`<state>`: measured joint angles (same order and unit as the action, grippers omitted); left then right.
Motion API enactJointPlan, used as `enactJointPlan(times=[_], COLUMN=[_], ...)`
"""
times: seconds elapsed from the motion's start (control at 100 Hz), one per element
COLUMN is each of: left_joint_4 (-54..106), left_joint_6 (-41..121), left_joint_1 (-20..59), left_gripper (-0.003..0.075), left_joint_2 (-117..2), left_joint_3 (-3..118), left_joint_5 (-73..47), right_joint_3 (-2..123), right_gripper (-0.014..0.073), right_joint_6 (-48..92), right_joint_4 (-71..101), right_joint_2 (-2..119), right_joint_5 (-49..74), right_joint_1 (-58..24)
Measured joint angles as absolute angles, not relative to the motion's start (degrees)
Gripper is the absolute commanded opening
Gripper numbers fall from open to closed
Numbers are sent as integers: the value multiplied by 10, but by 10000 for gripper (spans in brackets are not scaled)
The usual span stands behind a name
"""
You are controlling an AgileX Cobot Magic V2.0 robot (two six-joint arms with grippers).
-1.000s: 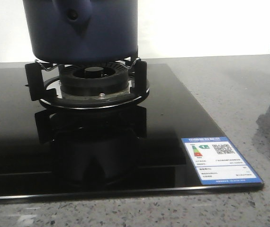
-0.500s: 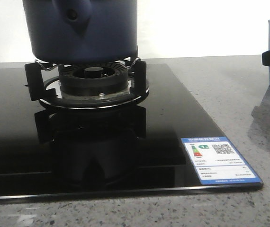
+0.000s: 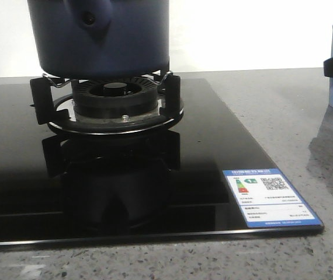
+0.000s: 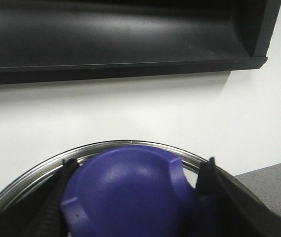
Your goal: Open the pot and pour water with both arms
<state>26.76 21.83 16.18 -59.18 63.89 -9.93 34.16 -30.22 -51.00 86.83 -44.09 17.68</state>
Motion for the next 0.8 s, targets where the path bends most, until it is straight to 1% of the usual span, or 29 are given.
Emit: enactJointPlan(times=[0.19,0.41,0.56,0.8], left_joint_4=[270,271,272,273], left_joint_6=[218,218,218,218], left_joint_1=[163,205,240,284], left_gripper=[356,356,356,356], left_joint_2=[-592,-598,-632,-717], left_joint_3=[639,639,639,639], left_joint_5=[-99,-95,-78,-36], right_joint_3=[290,230,198,154], right_gripper=[610,610,610,610], right_joint_6=[-305,-333,-390,-409], right_joint_4=[-512,-513,-518,-534], right_joint_2=[798,698,629,516], right_joint_5=[-404,-353,-352,-351], right_joint_1=[177,177,177,177])
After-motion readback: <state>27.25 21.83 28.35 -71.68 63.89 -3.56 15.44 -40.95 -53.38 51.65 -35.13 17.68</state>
